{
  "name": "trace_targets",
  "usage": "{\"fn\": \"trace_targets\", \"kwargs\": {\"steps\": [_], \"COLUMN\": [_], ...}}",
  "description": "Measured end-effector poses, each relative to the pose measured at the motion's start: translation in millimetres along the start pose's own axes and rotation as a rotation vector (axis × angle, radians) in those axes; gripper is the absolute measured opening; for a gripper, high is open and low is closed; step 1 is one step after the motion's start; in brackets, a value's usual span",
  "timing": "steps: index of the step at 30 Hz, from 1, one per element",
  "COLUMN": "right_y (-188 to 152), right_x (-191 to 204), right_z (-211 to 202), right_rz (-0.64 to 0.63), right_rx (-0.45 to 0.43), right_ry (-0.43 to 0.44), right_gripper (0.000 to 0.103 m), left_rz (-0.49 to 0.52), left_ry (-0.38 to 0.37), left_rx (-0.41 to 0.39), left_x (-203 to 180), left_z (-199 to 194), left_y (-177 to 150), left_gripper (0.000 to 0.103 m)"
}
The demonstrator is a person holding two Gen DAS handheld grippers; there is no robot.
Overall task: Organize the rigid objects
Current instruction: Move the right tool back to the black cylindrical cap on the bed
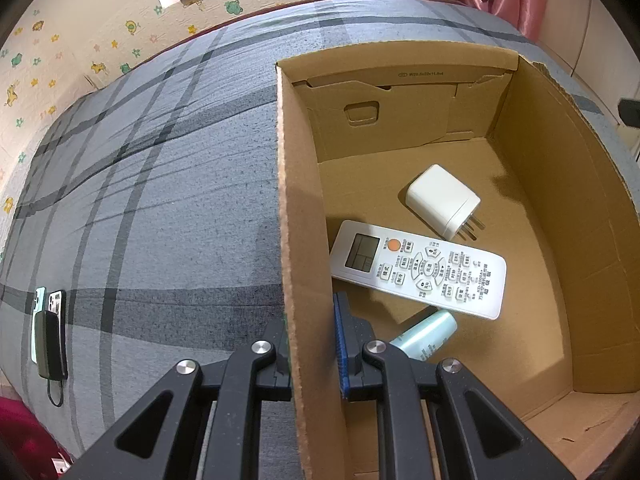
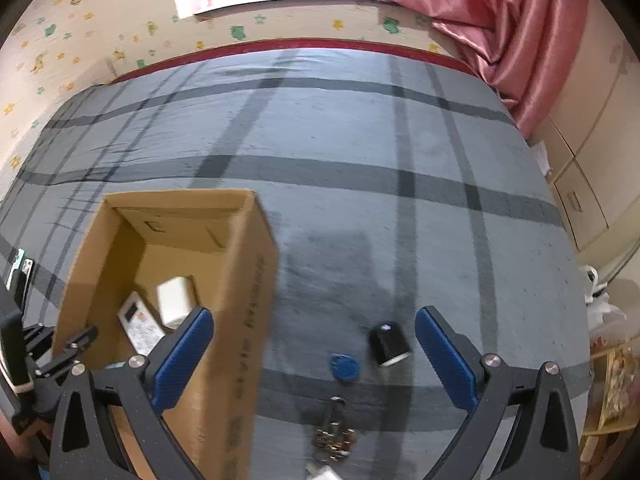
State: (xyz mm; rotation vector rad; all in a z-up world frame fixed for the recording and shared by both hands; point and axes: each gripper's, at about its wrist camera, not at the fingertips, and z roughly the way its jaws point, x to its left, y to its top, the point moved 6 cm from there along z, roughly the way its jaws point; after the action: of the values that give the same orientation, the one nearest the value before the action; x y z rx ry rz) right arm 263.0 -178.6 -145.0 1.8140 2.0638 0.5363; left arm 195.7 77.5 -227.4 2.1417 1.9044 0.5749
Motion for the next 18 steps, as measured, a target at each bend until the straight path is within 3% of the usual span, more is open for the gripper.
{"fn": "trace_targets", "kwargs": {"steps": [18], "right_y": [-49.0], "right_x": [-50.4], "right_z": [43.2], "right_rz": [0.068], "right_rx": [0.043], "right_ry": [-0.064], "right_gripper": [0.103], "left_rz": [0.004], "left_ry": [0.005], "left_rx": [0.001], "left_x": [-1.9], "left_z": [0.1], "left_y": [-0.4], "left_gripper": [0.015]}}
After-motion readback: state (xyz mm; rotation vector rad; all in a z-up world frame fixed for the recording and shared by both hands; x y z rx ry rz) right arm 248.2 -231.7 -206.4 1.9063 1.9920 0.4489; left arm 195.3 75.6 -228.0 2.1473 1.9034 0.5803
